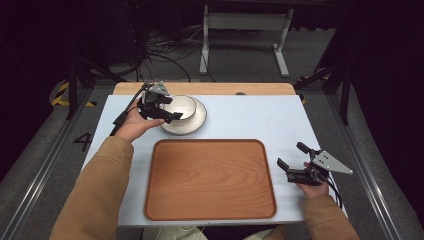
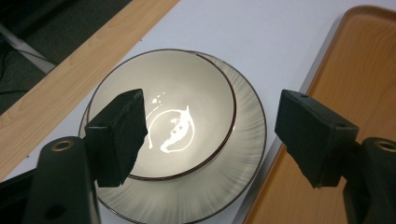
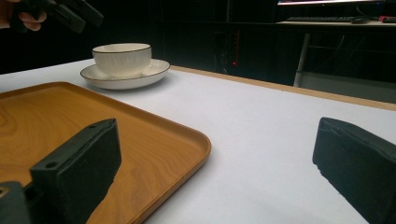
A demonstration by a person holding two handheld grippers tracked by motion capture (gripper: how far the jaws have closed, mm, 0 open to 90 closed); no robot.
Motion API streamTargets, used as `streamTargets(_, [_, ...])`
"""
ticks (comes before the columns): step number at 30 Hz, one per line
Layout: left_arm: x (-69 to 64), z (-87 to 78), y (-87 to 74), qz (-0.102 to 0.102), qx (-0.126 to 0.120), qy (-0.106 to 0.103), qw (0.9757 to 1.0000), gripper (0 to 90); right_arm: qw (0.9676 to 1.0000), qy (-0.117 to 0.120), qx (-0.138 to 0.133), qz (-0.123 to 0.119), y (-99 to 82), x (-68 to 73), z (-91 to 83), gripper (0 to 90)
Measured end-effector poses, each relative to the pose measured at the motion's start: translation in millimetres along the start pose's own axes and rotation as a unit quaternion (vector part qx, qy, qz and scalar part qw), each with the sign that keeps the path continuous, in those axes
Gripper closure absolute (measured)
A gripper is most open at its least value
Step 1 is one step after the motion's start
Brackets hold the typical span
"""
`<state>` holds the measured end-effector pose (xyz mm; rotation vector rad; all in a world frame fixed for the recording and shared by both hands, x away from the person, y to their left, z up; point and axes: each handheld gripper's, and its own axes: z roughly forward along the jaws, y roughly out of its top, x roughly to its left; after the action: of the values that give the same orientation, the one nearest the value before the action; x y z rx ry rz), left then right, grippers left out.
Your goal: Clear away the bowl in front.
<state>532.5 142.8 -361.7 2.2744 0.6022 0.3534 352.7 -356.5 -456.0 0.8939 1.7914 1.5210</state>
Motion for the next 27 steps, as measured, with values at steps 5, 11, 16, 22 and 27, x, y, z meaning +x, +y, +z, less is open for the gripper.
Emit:
streamTargets(5, [1.6,12.6,-2.0,0.006,0.022,0.001,0.9997,28.2,1.0000,0.000,0.000,-0.001,0.0,0.2,0.0,1.6])
streamTargets(11, [2.6,24.7,-5.0,0.008,0.042,-0.009,0.9991,30.1,1.0000,0.000,0.001,-0.003,0.0,0.5,0.0,1.7])
streamTargets(16, [0.2,33.4,-6.0,0.012,0.051,-0.019,0.9985,30.6,1.0000,0.002,0.001,-0.004,0.1,0.6,0.1,1.7])
streamTargets(22, [-0.2,44.0,-8.0,0.011,0.064,-0.025,0.9976,32.8,1.0000,0.003,0.002,-0.005,0.1,0.7,0.2,1.8])
streamTargets(27, [0.2,50.4,-8.8,0.006,0.075,-0.018,0.9970,36.9,1.0000,0.005,0.002,-0.006,0.1,0.8,0.2,2.0])
